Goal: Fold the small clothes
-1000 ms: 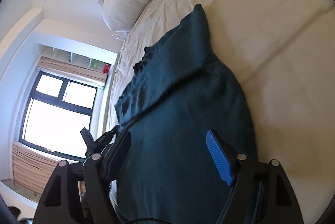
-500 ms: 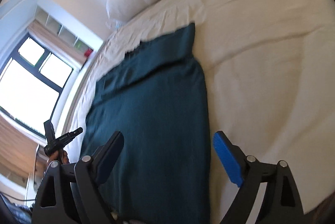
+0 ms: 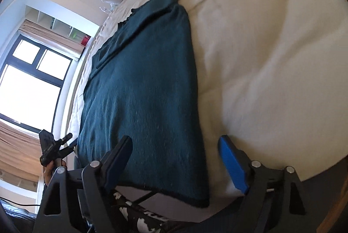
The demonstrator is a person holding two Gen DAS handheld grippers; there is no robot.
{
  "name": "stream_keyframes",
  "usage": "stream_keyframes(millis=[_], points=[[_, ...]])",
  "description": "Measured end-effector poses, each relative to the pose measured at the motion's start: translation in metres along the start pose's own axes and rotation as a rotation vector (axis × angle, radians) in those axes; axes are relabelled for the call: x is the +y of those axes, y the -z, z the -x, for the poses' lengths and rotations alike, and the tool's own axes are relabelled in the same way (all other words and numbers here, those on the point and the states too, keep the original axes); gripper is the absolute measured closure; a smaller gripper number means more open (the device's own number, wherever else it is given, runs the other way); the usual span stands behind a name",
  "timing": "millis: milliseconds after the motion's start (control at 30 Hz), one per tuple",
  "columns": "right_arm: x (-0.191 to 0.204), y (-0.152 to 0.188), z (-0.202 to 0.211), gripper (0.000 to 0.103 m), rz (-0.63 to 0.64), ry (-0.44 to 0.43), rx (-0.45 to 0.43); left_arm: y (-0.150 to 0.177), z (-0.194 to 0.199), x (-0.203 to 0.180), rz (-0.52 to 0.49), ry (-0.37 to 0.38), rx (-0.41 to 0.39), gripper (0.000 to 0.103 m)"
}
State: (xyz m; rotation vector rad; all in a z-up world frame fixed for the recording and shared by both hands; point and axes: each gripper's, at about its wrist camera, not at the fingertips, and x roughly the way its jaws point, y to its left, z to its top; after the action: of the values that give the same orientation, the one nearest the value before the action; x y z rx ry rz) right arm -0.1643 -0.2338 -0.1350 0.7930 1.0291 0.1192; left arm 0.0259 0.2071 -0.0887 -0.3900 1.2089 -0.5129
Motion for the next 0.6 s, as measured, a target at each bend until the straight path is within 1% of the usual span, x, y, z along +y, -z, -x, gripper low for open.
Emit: stream_keyframes(millis=[67, 167, 233, 333, 400, 467, 533, 600], points=[[-0.001, 0.003, 0.001, 0.023, -0.005, -0.009, 0.000, 0.005, 0.001, 0.002, -0.002, -0.012, 0.027, 0.031], [-0.001, 0.005, 0.003, 0.026, -0.017, -0.018, 0.001, 0.013, 0.005, 0.004, -0.006, -0.009, 0.064, 0.031], [-0.001, 0.007, 0.004, 0.027, -0.018, -0.023, 0.005, 0.018, 0.004, 0.004, -0.018, -0.032, 0.098, 0.031], [-0.001, 0.010, 0.005, 0.029, -0.022, -0.032, 0.010, 0.021, -0.006, 0.000, -0.040, -0.057, 0.132, 0.031], [-0.003, 0.012, 0.006, 0.031, -0.027, -0.039, 0.015, 0.021, -0.012, -0.002, -0.056, -0.071, 0.136, 0.032], [-0.002, 0.013, 0.005, 0.033, -0.025, -0.041, 0.021, 0.021, -0.019, -0.005, -0.061, -0.069, 0.147, 0.041], [-0.001, 0.014, 0.006, 0.034, -0.023, -0.039, 0.026, 0.024, -0.023, -0.005, -0.060, -0.069, 0.167, 0.062], [-0.002, 0.016, 0.007, 0.035, -0.024, -0.040, 0.028, 0.027, -0.028, -0.003, -0.052, -0.055, 0.186, 0.070]])
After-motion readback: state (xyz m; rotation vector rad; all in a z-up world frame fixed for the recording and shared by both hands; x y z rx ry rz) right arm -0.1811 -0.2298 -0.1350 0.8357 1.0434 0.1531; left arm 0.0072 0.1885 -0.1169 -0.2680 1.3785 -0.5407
